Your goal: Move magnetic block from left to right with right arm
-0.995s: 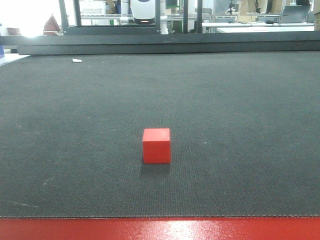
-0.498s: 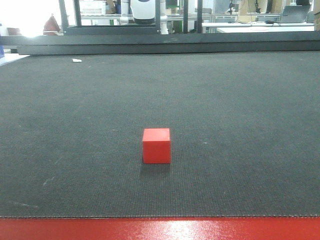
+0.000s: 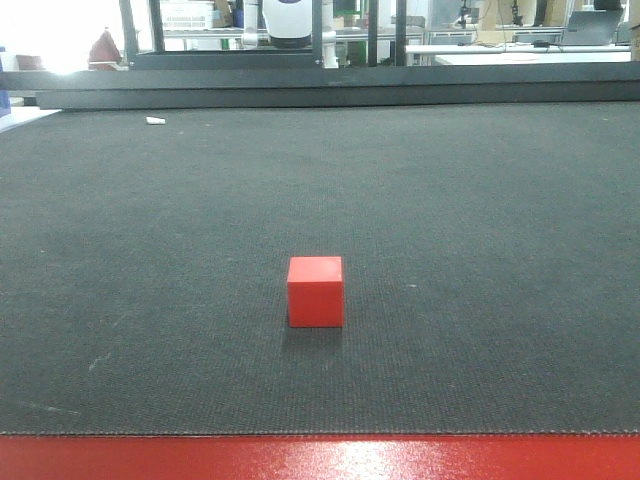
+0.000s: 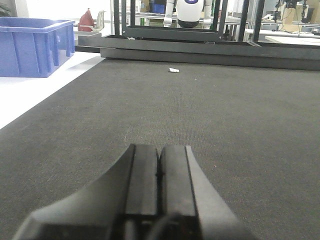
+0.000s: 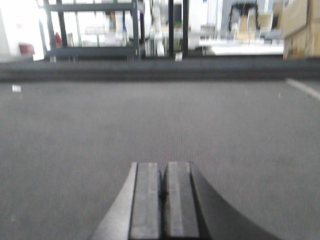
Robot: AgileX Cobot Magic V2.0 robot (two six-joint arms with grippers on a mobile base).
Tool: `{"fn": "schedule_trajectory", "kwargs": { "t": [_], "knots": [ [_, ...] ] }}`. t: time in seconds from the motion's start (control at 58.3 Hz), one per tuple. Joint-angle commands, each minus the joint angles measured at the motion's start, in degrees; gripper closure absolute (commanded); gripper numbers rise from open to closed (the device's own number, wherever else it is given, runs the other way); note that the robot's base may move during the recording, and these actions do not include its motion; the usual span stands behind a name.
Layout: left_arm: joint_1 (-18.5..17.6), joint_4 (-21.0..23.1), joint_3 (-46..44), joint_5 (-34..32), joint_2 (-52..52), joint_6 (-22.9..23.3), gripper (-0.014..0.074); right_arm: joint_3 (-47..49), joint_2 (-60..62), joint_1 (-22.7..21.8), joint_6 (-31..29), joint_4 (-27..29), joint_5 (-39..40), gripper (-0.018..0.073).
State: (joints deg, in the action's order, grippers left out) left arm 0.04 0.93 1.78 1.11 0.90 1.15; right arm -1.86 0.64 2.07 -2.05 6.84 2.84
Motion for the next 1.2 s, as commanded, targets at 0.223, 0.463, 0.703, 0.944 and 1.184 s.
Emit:
{"fn": "schedule_trajectory", "kwargs": {
  "t": [0.223, 0.463, 0.703, 0.944, 1.184],
  "knots": [
    [-0.3, 0.4, 0.6, -4.7, 0.5, 0.1, 0.0713, 13.1, -2.9, -0.2, -0.4, -1.5, -16.0, 0.0504],
    [-0.3, 0.4, 0.6, -4.7, 0.5, 0.1, 0.0713, 21.4, -15.2, -0.1, -0.4, -0.5, -27.8, 0.0504],
    [-0.3, 0.4, 0.6, -4.7, 0.5, 0.1, 0.0713, 26.1, -29.0, -0.1, -0.4, -0.5, -28.7, 0.0504],
    [-0.3, 0.4, 0.6, -4.7, 0.5, 0.1, 0.0713, 31.1, -39.7, 1.7, 4.6, -0.5, -30.7, 0.0503],
    [-0.3, 0.4, 0.6, -4.7, 0.5, 0.1, 0.0713, 36.2, -48.5, 11.4, 16.7, -2.4, -31.5, 0.0485]
  ]
}}
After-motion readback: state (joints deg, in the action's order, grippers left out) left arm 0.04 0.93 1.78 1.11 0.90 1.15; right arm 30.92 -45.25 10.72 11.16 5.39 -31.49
